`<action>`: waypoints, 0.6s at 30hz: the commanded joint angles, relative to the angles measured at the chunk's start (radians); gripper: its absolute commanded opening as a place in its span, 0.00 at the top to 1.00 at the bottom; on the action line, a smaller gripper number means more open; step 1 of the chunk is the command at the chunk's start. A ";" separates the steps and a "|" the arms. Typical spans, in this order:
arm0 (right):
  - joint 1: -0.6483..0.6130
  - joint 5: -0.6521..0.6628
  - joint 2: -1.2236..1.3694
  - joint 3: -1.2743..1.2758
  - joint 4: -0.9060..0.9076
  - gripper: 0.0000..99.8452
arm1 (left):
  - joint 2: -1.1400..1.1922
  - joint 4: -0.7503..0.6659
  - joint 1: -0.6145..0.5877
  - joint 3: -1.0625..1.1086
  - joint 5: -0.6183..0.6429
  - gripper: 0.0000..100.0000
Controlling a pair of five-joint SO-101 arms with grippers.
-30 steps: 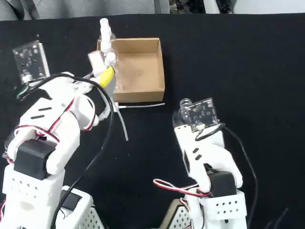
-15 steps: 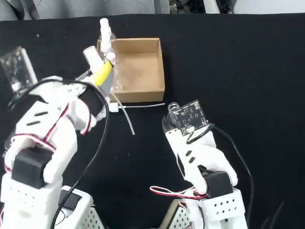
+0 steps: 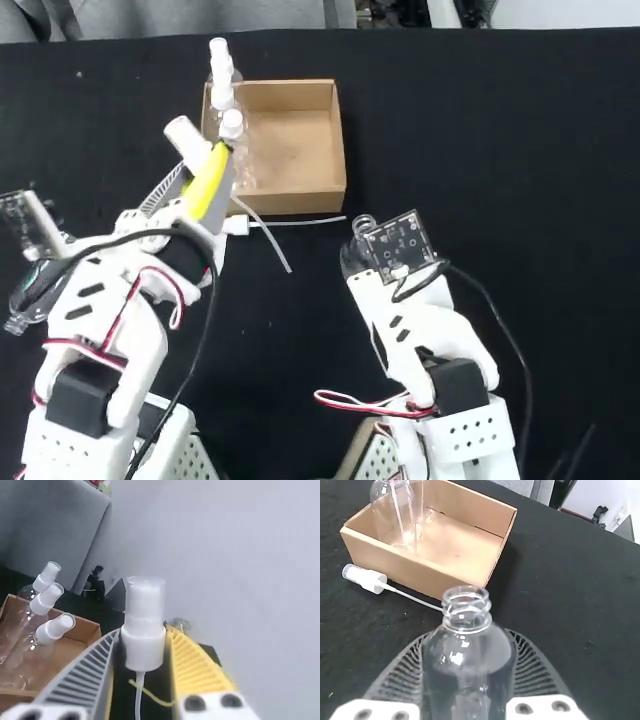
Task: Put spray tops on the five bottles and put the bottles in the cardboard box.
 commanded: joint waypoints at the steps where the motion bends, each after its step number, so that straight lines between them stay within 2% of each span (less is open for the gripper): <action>1: -0.014 -0.005 -0.048 -0.010 -0.021 0.95 | -0.032 -0.028 -0.016 -0.008 0.089 0.97; 6: -0.025 -0.002 -0.211 0.045 0.020 0.95 | -0.032 -0.037 -0.104 0.015 0.226 0.97; 10: -0.087 0.003 -0.351 0.127 0.018 0.95 | -0.032 -0.063 -0.142 0.036 0.308 0.97; 18: -0.114 0.005 -0.392 0.170 0.003 0.95 | -0.032 -0.069 -0.113 0.045 0.324 0.97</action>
